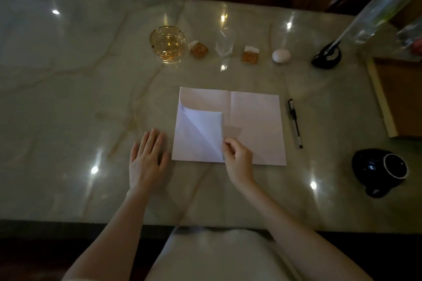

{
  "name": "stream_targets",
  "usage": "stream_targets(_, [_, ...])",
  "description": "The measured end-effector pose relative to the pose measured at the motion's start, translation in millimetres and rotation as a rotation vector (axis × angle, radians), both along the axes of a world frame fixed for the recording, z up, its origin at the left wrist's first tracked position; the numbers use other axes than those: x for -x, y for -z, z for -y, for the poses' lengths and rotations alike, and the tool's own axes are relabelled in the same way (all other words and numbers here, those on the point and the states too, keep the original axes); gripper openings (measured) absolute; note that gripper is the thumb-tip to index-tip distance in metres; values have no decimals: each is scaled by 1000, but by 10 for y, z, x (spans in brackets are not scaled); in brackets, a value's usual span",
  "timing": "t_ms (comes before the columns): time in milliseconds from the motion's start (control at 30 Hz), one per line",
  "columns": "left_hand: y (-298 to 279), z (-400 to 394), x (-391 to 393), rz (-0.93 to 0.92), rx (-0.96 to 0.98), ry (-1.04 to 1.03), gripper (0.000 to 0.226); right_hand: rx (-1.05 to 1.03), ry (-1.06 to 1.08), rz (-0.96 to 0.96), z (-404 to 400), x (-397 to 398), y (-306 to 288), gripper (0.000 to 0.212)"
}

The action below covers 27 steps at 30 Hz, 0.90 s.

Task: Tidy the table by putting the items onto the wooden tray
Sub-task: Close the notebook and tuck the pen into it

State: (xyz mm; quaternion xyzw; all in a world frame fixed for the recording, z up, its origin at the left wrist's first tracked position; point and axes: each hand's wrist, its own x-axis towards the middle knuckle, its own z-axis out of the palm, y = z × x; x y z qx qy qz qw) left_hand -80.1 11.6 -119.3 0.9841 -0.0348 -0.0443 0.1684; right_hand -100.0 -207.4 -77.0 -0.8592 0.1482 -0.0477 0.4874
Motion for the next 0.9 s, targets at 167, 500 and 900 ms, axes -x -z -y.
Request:
stream_targets(167, [-36,62,41,14,10,-40,64,-396,261,-106,78,28,-67,22])
stream_targets(500, [-46,588,315,-93,57,-151,82,-742,428,-69,297,256,-196,20])
stream_targets(900, [-173,822,292,-50,341,-257,64,-947,648,-63,691,340,-59,21])
